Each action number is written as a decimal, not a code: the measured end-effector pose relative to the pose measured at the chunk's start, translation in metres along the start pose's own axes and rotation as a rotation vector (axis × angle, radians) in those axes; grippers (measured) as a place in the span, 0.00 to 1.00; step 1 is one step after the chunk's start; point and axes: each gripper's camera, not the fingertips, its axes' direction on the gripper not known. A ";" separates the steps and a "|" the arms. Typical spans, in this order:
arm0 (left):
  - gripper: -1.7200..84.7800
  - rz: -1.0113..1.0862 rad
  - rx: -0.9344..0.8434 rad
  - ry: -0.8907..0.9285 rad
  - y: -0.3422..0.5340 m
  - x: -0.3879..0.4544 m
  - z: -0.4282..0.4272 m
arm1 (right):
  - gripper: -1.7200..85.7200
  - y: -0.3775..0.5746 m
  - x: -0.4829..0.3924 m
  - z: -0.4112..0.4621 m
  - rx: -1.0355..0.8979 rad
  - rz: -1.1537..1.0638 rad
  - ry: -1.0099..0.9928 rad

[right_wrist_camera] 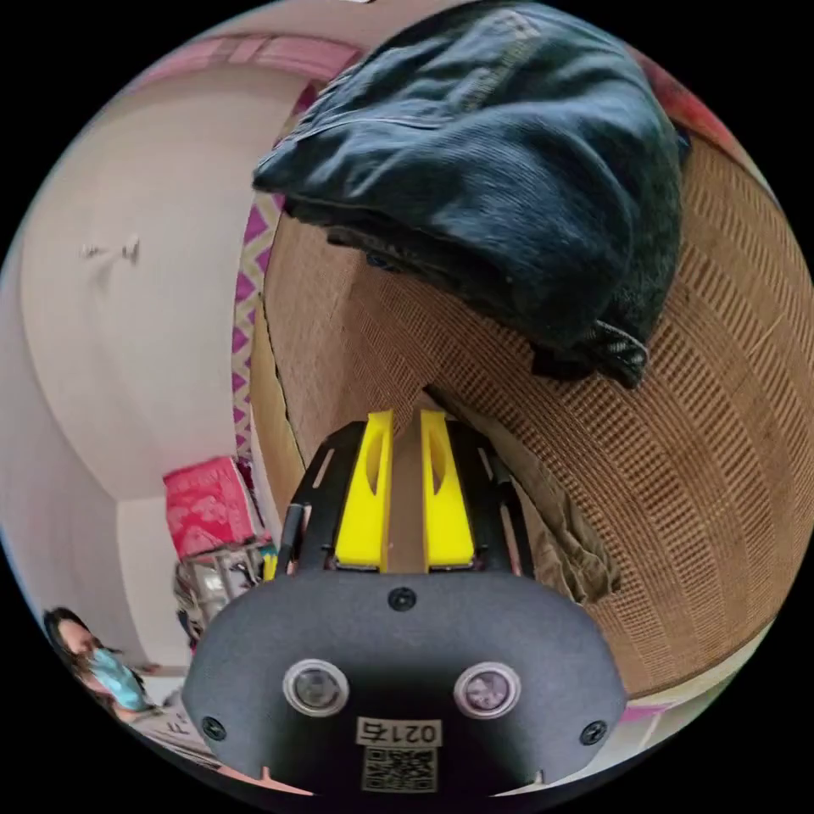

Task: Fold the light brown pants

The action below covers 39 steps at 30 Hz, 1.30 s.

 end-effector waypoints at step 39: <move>0.01 0.116 -0.172 -0.186 0.441 0.020 -0.026 | 0.08 0.074 0.087 -0.182 0.273 0.248 -0.355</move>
